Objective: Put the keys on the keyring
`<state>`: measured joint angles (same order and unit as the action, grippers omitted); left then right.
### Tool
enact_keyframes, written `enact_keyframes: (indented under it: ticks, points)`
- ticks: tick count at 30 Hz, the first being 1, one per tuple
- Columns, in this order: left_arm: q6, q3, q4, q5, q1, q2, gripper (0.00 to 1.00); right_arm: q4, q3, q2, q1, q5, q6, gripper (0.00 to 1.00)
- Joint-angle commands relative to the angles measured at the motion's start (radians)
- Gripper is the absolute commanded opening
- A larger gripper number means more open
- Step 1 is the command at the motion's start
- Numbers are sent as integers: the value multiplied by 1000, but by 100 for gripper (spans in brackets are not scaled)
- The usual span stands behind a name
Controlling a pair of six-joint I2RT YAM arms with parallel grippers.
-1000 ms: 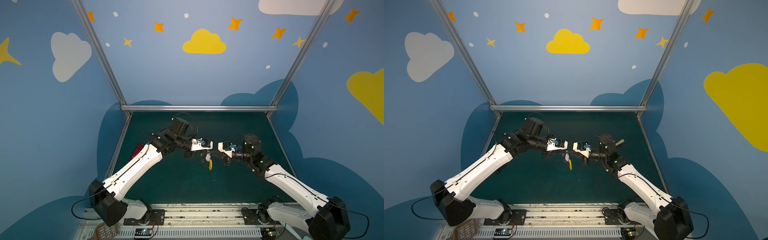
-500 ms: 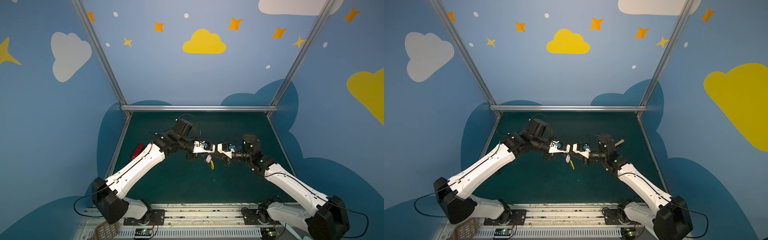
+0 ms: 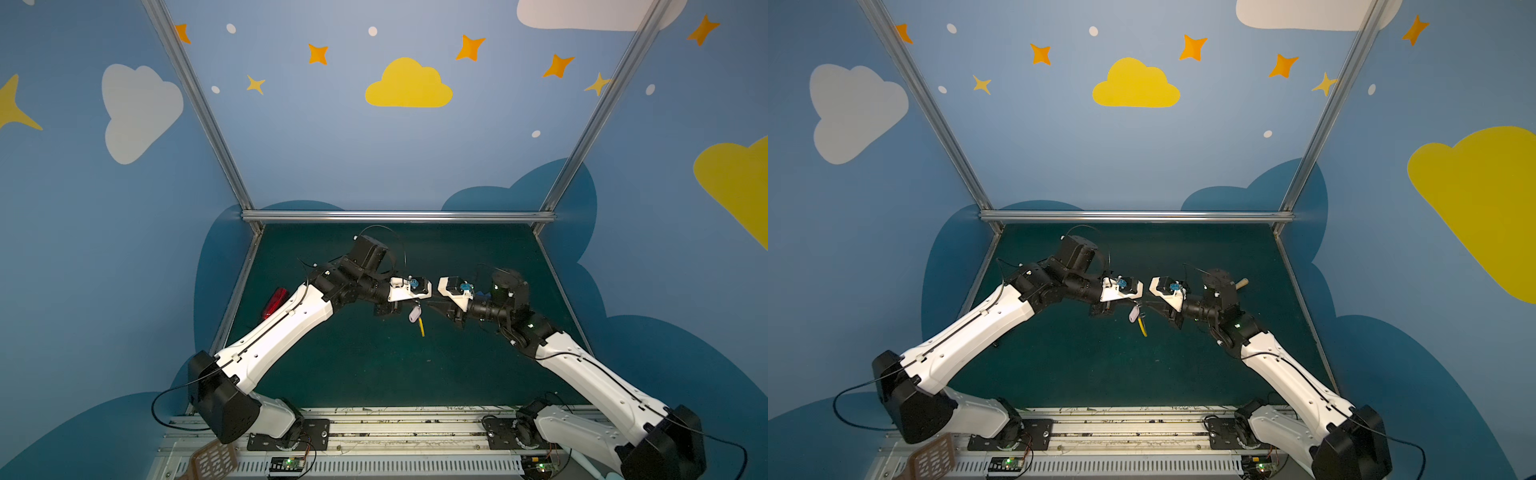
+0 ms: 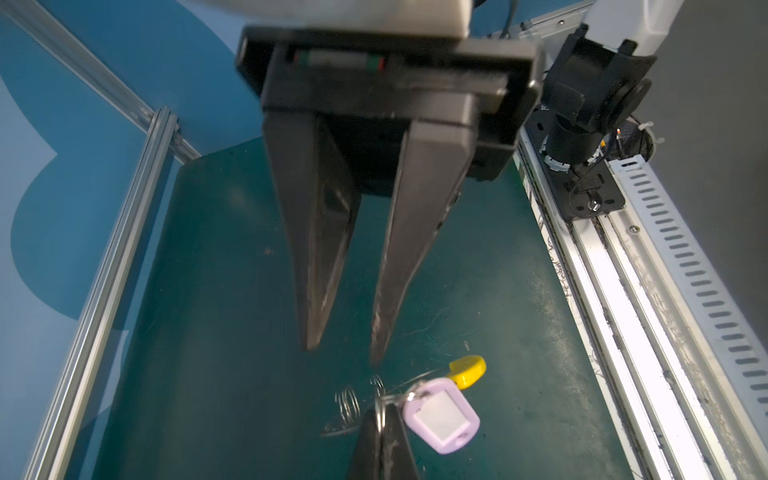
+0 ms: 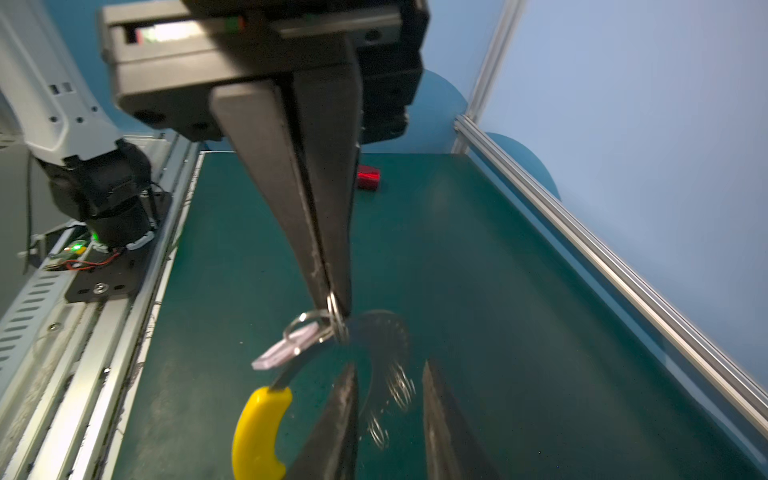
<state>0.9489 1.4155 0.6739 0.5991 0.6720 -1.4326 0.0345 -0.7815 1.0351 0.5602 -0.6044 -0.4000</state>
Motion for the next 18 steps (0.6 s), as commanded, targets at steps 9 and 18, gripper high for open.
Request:
enact_keyframes:
  ticks: [9, 18]
  points:
    - [-278, 18, -68, -187, 30, -23, 3, 64, 79, -77, 4, -30, 332, 28]
    - [-335, 28, -83, -249, 52, -32, 4, 51, 3, 1, 52, -26, 448, 31]
